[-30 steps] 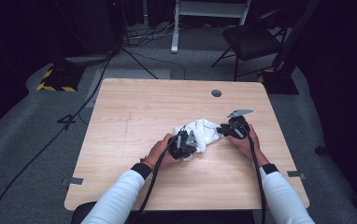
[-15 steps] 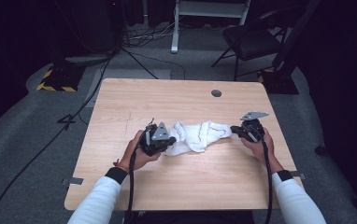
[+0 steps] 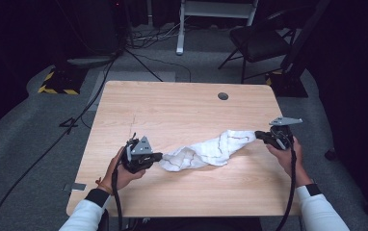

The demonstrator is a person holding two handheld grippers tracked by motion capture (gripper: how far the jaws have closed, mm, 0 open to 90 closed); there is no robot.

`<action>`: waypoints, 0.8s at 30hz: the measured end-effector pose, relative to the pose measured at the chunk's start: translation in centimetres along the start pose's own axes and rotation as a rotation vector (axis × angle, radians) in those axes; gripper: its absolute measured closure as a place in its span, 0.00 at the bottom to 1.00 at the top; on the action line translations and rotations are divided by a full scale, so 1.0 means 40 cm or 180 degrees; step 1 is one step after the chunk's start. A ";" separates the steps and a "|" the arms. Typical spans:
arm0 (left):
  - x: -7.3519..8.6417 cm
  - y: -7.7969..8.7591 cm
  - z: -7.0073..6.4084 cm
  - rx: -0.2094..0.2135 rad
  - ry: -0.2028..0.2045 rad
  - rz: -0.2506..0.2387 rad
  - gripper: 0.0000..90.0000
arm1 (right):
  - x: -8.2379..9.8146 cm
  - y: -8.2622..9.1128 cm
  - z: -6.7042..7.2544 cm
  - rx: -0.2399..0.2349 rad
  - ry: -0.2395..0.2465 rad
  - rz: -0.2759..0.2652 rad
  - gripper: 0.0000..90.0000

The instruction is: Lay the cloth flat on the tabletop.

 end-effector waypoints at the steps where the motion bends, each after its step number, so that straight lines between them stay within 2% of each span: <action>1: 0.011 -0.002 -0.006 -0.0004 0.0004 0.0043 0.98 | 0.007 -0.003 -0.005 0.0056 0.0000 0.0042 0.97; 5: 0.044 -0.021 -0.006 -0.0007 0.0061 0.0160 0.97 | 0.010 -0.022 -0.017 0.0094 -0.0043 0.0057 0.97; 7: 0.049 -0.032 0.005 -0.0057 0.0124 0.0187 0.96 | 0.013 -0.044 -0.022 0.0184 -0.0023 0.0096 0.95; 8: 0.049 -0.036 0.010 -0.0095 0.0142 0.0198 0.93 | 0.014 -0.057 -0.024 0.0258 -0.0017 0.0102 0.90; 9: 0.049 -0.040 0.014 -0.0131 0.0155 0.0216 0.87 | 0.015 -0.064 -0.027 0.0338 -0.0046 0.0097 0.88; 10: 0.049 -0.043 0.019 -0.0206 0.0206 0.0235 0.79 | 0.017 -0.068 -0.029 0.0353 -0.0060 0.0098 0.86; 12: 0.044 -0.049 0.030 -0.0373 0.0262 0.0249 0.59 | 0.021 -0.073 -0.036 0.0390 -0.0089 0.0094 0.73; 14: 0.030 -0.053 0.029 -0.0380 0.0245 0.0173 0.39 | 0.024 -0.060 -0.045 0.0367 -0.0171 0.0026 0.67; 15: 0.016 -0.056 0.023 -0.0360 0.0218 0.0123 0.39 | 0.024 -0.060 -0.045 0.0367 -0.0171 0.0026 0.67; 16: 0.000 -0.061 0.015 -0.0320 0.0159 0.0078 0.35 | 0.023 -0.052 -0.043 0.0306 -0.0172 -0.0031 0.66; 19: -0.059 -0.086 -0.019 -0.0221 -0.0074 -0.0021 0.32 | 0.023 -0.031 -0.031 0.0157 -0.0095 -0.0102 0.63; 23: -0.138 -0.143 -0.066 -0.0007 -0.0347 -0.0064 0.32 | 0.025 -0.028 -0.006 -0.0052 -0.0026 -0.0086 0.60; 24: -0.161 -0.166 -0.082 0.0015 -0.0460 -0.0048 0.32 | 0.026 -0.031 0.001 -0.0087 0.0022 -0.0090 0.60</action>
Point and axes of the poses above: each handheld gripper's, and its own axes: y roughly backward along the jaws, x roughly out of its underside, z roughly to its left, the point moved 5 cm from there along -y, roughly forward along the jaws, and after that the axes turned 2 degrees about -y, right-handed, at the moved point
